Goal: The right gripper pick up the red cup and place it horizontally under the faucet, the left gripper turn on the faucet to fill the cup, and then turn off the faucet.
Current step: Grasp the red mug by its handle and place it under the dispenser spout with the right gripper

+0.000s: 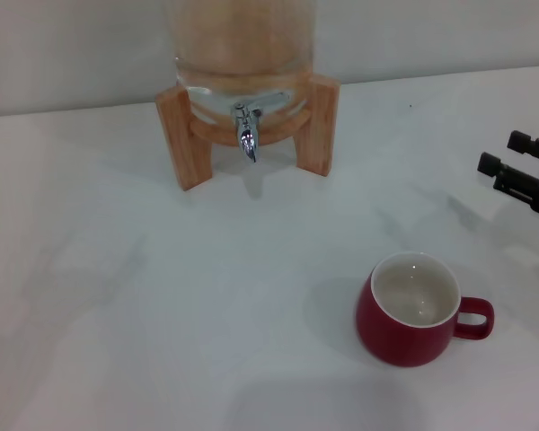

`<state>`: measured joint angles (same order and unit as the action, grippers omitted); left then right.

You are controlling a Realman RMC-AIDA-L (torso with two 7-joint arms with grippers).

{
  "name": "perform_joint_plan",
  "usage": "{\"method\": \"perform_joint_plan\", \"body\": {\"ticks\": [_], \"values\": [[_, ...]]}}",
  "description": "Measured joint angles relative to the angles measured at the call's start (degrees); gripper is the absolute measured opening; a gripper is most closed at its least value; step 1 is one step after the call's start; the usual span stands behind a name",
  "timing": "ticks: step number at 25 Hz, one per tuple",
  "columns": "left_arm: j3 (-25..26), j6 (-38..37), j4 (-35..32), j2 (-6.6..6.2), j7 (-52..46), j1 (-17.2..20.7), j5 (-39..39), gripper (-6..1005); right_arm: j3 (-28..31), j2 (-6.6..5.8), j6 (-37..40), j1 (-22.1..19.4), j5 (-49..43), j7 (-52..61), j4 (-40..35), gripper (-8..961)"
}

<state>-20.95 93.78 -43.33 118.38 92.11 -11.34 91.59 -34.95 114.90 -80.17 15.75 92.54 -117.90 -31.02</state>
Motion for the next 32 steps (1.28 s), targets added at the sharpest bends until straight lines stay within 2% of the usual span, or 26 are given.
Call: {"method": "perform_joint_plan", "body": {"ticks": [10,15,18,22,32], "values": [[0.1,-0.2,0.0,-0.13,0.0,0.1,-0.1,886,0.4,-0.17,-3.9,-7.1,-1.8,0.2,-6.5,661],[0.1,-0.2,0.0,-0.48,0.0,0.0,-0.2,885,8.1,-0.16,-6.3,-10.0,-1.4,4.9,-6.8,660],[0.1,-0.2,0.0,-0.52,0.0,-0.2,-0.2,885,10.1,-0.13,-8.3,-11.2,-1.6,4.6,-6.6,660],[0.1,-0.1,0.0,-0.53,-0.1,-0.5,-0.2,885,10.0,-0.07,-11.1,-12.0,-4.3,0.1,-6.5,660],[-0.3,0.0,0.0,-0.79,-0.8,-2.0,-0.1,886,9.9,-0.07,-11.4,-12.0,-16.1,-6.3,-2.8,656]]}}
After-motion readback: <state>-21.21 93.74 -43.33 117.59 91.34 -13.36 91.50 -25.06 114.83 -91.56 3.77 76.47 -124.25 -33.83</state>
